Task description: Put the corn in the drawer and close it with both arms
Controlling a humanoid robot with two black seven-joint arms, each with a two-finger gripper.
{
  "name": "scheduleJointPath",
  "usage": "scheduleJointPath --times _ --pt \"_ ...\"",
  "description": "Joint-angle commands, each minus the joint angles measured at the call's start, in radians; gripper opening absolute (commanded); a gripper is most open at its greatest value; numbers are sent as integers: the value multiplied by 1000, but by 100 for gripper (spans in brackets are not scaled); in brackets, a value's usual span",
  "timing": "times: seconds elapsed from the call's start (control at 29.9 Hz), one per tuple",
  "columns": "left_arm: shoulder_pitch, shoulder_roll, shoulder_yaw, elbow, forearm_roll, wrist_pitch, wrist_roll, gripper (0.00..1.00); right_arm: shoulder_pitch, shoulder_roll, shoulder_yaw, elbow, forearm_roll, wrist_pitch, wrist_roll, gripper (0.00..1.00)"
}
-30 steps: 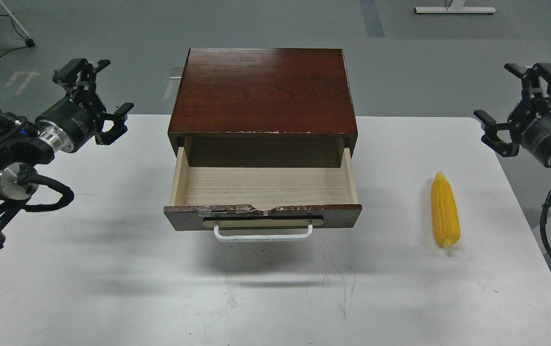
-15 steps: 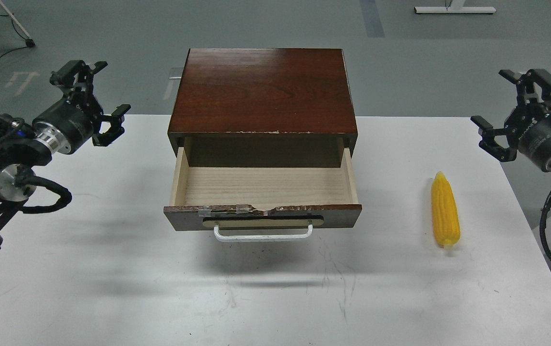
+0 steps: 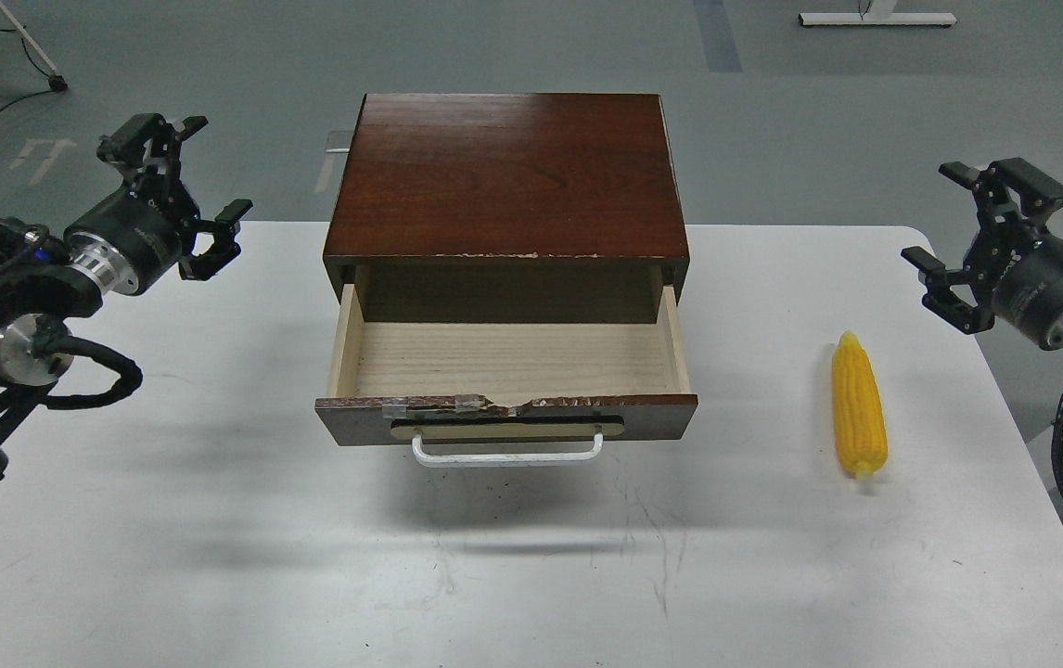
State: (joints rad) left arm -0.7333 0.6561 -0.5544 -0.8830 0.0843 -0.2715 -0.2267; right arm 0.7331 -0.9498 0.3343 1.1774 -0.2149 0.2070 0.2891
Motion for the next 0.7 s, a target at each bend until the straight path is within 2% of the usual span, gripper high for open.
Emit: scheduleJointPath --times 0.0,0.1,0.33,0.47,0.57,0.67 --pt "0 -1 2 1 0 0 0 98 49 -24 -79 1 -284 -75 -33 92" --pt "0 -7 4 1 0 2 -2 98 87 -24 -161 2 -479 -118 -83 92" --pt "0 -32 7 1 0 5 -5 98 124 -14 -257 2 -748 -120 -116 91" --pt "-1 -32 7 1 0 5 0 98 120 41 -284 -2 -782 -121 -154 91" --pt "-1 -32 10 1 0 5 0 98 123 81 -337 -10 -784 -124 -185 86" --pt "-1 -27 10 1 0 5 0 98 123 109 -371 -8 -787 -138 -186 85"
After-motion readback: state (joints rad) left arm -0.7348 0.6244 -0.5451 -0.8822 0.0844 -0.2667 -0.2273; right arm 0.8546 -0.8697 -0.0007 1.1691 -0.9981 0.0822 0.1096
